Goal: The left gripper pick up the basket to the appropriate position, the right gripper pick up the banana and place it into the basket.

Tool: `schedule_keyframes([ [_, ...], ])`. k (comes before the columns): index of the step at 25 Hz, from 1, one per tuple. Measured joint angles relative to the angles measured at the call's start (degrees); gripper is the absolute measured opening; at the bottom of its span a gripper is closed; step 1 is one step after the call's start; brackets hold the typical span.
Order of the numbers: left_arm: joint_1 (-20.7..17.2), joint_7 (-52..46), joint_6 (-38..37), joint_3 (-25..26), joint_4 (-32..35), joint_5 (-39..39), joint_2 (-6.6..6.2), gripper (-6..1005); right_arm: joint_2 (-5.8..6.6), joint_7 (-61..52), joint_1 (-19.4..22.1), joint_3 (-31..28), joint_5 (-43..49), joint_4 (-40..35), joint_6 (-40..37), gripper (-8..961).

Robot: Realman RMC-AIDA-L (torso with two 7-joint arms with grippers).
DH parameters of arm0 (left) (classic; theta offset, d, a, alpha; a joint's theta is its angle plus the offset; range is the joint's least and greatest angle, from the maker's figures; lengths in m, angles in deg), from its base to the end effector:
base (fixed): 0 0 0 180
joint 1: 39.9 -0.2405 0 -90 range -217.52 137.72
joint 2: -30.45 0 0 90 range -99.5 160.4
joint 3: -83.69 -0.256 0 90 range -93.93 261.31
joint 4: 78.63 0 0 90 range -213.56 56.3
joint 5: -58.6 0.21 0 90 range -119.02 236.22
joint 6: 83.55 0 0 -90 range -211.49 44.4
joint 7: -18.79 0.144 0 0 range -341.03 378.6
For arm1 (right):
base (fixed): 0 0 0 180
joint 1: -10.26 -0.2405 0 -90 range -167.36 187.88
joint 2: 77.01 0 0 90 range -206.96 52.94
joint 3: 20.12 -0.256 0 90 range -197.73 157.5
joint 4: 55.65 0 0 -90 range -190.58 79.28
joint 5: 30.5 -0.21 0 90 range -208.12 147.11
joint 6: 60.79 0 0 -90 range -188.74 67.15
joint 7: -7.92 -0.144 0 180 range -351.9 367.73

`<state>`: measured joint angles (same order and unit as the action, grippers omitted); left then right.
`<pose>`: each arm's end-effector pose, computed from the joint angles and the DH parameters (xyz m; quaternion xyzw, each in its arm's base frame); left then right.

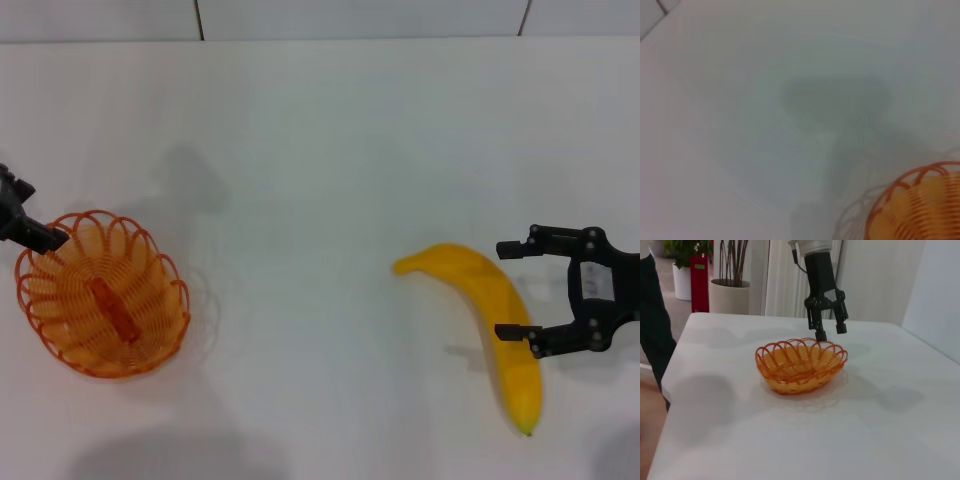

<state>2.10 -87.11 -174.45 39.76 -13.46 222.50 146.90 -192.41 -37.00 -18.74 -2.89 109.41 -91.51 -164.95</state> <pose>-0.2540 0.3892 0.0910 -0.9306 -0.2179 0.2045 0.2115 0.3154 0.2784 0.0327 -0.9774 0.0069 0.1706 0.1246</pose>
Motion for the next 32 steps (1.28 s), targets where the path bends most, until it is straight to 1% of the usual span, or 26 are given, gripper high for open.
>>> schedule_keyframes([
  [5, 0.2, -0.8, 1.9, -0.3, -2.5, 0.7, 0.04, 681, 0.0, 0.0, -0.2, 0.0, 0.0, 0.0, 0.0, 886],
  [11, 0.2, -1.2, 3.3, -0.3, -3.3, 0.7, 0.04, 671, 0.0, -0.4, -0.5, 0.1, 0.0, 0.0, 0.0, 886],
  [17, 1.8, -1.4, 5.3, -0.5, -6.8, 0.7, -0.03, 661, 0.0, -0.5, -0.6, 0.1, 0.1, 0.0, 0.0, 886],
  [25, 2.1, -1.4, 5.4, -1.0, -7.1, 0.7, 0.0, 648, 0.0, -0.5, -0.7, 0.1, 0.1, 0.0, 0.0, 886],
  [32, 1.7, -2.7, 5.5, -4.6, -7.2, 0.7, 0.0, 636, 0.0, -0.5, -0.7, 0.1, 0.1, 0.0, 0.0, 886],
])
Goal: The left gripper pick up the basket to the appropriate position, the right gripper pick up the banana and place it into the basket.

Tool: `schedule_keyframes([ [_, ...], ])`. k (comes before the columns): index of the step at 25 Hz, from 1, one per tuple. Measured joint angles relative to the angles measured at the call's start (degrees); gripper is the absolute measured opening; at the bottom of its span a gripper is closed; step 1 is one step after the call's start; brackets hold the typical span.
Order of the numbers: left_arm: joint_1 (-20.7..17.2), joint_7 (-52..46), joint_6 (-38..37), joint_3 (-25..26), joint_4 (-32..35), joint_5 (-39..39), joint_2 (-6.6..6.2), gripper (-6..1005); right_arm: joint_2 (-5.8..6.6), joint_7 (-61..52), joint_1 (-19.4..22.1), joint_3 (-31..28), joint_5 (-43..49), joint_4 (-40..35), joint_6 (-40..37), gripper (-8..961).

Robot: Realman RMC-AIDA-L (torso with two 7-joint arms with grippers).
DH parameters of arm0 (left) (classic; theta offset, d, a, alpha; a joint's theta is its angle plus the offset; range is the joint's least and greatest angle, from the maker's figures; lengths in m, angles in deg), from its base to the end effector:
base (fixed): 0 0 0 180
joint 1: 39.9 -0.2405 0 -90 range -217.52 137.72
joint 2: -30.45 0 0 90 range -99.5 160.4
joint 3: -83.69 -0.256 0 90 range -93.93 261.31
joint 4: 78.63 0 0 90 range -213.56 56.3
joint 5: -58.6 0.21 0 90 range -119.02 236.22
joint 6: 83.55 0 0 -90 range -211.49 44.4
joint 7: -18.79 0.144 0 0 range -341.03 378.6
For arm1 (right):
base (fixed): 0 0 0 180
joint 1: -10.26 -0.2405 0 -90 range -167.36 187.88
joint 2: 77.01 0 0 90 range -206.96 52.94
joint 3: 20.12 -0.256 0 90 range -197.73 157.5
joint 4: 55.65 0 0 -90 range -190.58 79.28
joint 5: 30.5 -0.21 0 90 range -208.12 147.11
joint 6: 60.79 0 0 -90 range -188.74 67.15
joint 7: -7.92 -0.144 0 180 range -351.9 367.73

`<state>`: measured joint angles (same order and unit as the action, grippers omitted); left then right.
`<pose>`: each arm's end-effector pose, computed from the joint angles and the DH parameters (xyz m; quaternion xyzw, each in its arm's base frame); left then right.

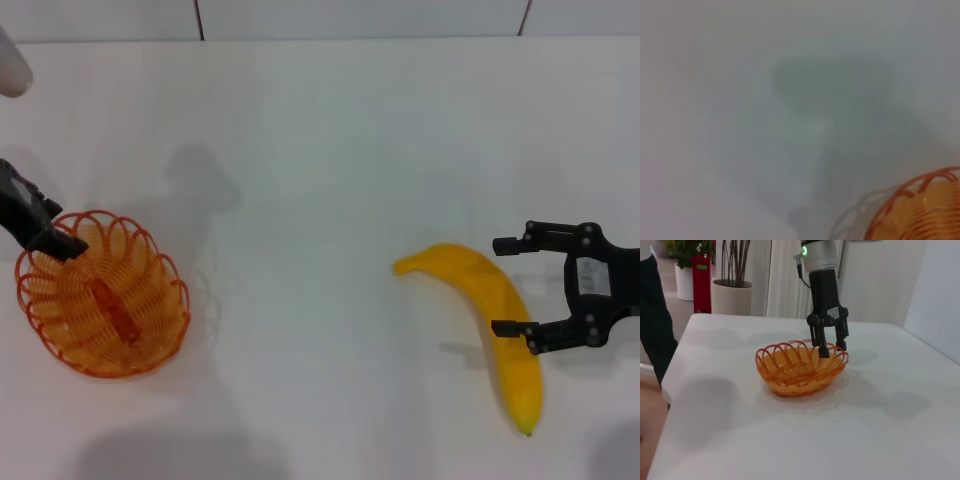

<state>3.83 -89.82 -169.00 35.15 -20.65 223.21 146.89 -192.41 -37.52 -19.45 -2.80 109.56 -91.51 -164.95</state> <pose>-0.2560 0.3984 0.0642 -0.9289 -0.2185 0.2254 0.1963 0.3121 0.2820 0.0324 -0.9778 0.0053 0.1707 0.1212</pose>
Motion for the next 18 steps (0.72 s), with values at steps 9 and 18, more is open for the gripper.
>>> schedule_keyframes([
  [9, 0.2, -1.5, 0.5, -0.5, -0.1, 0.0, -0.06, 358, 0.0, 0.0, 0.0, 0.0, 0.0, 0.0, 0.0, 886],
  [18, -0.1, -3.1, 1.3, -3.0, -0.2, 0.0, -0.09, 183, 0.0, 0.0, -0.1, 0.0, -0.1, 0.0, 0.0, 886],
])
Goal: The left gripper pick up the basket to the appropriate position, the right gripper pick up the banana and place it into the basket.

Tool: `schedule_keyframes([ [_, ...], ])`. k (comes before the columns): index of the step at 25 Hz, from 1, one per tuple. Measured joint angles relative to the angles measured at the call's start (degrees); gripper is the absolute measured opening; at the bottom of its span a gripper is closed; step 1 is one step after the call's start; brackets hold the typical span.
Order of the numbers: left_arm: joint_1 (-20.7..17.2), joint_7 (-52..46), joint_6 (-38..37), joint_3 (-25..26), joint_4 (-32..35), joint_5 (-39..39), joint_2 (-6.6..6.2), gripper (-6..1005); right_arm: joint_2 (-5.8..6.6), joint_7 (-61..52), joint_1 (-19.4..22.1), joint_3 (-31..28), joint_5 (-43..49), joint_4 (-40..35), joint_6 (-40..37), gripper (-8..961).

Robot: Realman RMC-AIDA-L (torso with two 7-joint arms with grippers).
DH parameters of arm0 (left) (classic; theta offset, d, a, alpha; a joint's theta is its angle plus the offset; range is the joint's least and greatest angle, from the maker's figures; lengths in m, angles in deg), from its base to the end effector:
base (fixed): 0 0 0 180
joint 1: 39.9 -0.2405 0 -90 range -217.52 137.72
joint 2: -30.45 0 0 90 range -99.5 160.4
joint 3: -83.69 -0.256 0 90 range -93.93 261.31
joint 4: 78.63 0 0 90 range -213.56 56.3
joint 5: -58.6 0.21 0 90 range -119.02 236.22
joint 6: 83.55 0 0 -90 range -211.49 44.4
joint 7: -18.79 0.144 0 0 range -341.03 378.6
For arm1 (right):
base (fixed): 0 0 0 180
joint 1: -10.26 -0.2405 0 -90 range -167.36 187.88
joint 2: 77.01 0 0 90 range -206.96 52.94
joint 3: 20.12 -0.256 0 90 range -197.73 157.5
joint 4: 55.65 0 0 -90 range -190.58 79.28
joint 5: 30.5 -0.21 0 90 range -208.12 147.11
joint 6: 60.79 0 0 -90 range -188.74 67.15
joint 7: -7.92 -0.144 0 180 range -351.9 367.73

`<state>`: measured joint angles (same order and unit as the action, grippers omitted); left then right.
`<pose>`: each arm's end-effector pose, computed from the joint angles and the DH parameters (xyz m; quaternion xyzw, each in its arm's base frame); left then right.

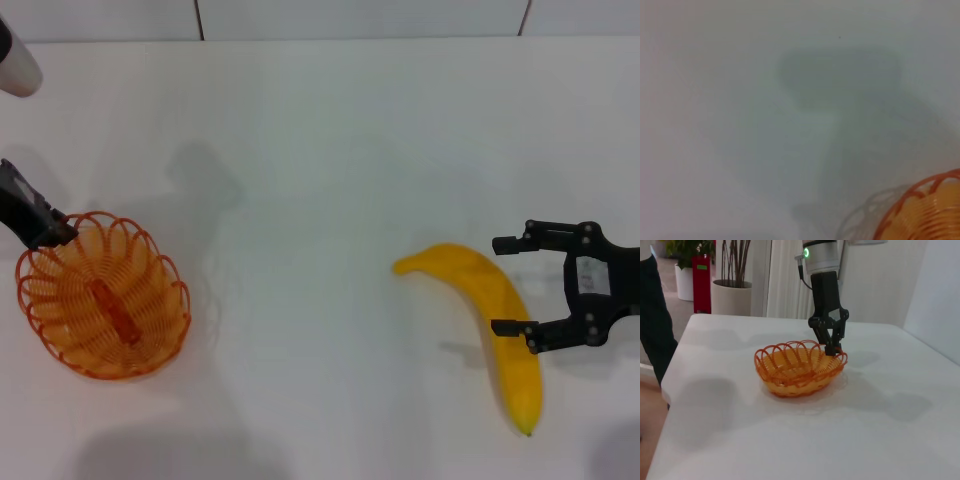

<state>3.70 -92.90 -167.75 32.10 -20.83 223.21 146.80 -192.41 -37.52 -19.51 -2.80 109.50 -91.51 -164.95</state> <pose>-0.2541 0.4006 0.0600 -0.9236 -0.2239 0.2363 0.2023 0.3117 0.2824 0.0325 -0.9777 0.0047 0.1711 0.1214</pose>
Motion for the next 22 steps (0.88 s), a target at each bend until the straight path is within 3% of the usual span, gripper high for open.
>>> schedule_keyframes([
  [22, -0.2, -1.5, 1.0, -3.1, -1.3, 0.0, -0.08, 90, -0.13, -0.1, -0.2, 0.0, 0.3, 0.0, 0.0, 886],
])
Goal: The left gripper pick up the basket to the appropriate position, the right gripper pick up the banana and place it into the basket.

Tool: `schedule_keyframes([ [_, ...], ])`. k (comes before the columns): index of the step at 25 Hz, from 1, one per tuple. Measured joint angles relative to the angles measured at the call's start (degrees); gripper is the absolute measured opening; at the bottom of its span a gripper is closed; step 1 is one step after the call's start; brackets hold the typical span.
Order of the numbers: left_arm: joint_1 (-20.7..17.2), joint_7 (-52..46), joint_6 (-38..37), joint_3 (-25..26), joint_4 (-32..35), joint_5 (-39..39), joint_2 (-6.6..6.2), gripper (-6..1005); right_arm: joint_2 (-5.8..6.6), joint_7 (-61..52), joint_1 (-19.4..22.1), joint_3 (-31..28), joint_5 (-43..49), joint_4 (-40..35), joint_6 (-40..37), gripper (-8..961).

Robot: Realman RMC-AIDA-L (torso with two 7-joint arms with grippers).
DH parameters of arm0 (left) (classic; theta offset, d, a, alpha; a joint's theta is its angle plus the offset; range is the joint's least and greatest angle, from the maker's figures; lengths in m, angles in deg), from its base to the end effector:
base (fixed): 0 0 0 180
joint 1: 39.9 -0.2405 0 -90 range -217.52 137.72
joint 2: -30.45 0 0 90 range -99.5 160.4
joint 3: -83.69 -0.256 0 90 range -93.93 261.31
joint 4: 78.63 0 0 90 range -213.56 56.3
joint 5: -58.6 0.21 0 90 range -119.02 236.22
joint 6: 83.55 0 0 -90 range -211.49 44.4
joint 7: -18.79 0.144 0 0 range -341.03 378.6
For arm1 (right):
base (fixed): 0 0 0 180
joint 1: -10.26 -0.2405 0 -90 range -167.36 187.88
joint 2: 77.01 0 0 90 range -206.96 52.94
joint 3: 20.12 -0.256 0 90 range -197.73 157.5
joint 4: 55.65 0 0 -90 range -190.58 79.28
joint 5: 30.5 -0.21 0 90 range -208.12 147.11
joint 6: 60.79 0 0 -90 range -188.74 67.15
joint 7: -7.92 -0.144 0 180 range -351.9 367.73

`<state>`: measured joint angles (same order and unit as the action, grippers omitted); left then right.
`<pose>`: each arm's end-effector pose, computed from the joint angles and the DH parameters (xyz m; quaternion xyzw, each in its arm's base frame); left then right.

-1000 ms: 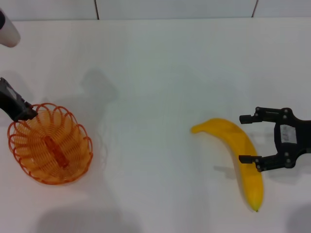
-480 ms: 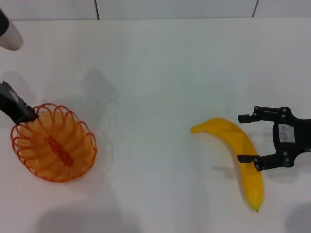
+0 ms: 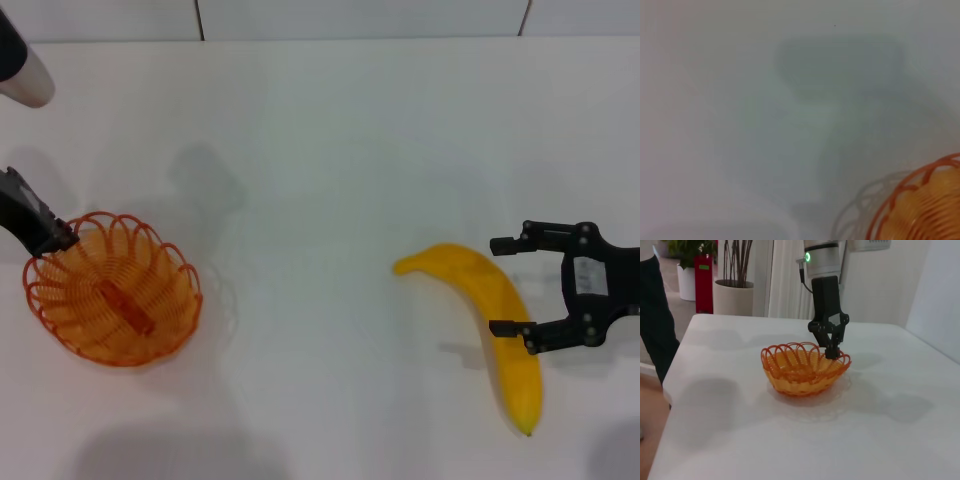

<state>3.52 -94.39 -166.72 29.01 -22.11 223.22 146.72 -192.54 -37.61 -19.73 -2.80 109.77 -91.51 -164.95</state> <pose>-0.2557 0.3995 0.0519 -0.9216 -0.2221 0.2513 0.1952 0.3106 0.2829 0.0313 -0.9781 0.0043 0.1709 0.1187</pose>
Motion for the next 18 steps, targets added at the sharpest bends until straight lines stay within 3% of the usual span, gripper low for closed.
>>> schedule_keyframes([
  [18, -2.9, -0.5, -6.1, 0.0, 8.7, -4.4, 0.51, 72, 0.22, 0.0, 0.4, -0.2, 0.0, 0.0, 0.0, 887],
])
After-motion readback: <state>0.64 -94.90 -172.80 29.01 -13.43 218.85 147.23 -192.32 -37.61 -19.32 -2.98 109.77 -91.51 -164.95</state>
